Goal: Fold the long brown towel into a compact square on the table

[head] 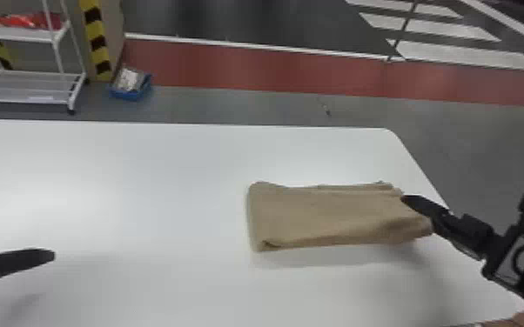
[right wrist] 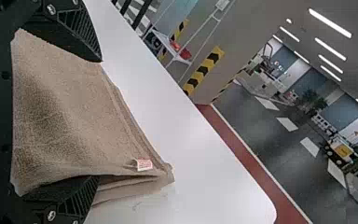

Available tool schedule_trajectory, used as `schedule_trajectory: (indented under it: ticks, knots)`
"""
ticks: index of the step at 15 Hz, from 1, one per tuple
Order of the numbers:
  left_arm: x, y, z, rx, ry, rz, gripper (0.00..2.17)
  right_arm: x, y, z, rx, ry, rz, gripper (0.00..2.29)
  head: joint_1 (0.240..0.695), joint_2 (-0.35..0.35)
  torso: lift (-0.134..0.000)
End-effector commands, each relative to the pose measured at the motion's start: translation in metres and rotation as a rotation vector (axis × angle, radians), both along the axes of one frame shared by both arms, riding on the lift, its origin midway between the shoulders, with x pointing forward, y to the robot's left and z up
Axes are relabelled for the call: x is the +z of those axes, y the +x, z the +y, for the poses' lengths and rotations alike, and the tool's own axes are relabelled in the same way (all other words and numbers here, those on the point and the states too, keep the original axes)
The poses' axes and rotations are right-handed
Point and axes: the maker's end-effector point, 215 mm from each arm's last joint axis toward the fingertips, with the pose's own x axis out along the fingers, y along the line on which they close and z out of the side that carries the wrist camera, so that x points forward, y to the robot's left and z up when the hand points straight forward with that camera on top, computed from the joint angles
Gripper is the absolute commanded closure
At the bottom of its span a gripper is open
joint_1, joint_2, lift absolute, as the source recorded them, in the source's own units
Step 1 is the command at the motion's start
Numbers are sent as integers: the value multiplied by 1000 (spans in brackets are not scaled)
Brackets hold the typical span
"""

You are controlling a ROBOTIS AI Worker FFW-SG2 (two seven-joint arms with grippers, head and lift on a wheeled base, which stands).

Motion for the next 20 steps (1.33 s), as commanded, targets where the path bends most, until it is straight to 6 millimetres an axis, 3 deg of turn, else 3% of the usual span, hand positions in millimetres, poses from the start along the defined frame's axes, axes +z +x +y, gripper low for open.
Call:
schedule_trajectory:
  ticks: [1, 5, 8, 12, 15, 18, 20]
  knots:
    - [-2, 1, 3, 2, 2, -4, 80, -5, -4, 3, 15, -5, 31, 110, 695, -214, -124]
    - [-2, 2, 2, -2, 5, -8, 80, -7, -12, 20, 49, 7, 53, 110, 695, -204, -124]
    - [-1, 2, 3, -3, 7, -11, 80, -12, -16, 8, 40, -68, 116, 107, 695, -193, -124]
    - [0, 3, 4, -3, 6, -10, 80, -31, -23, -18, 15, -265, 222, 107, 695, -216, -124]
    - [1, 6, 4, -4, 8, -14, 80, -28, -22, -25, 4, -305, 229, 103, 695, -237, -124]
    - [0, 5, 5, 0, 6, -10, 80, -10, -8, -36, -26, -327, 207, 117, 695, -244, -124]
    - [-1, 5, 6, 0, 9, -9, 80, -10, 2, -34, -20, -336, 212, 154, 695, -250, -124]
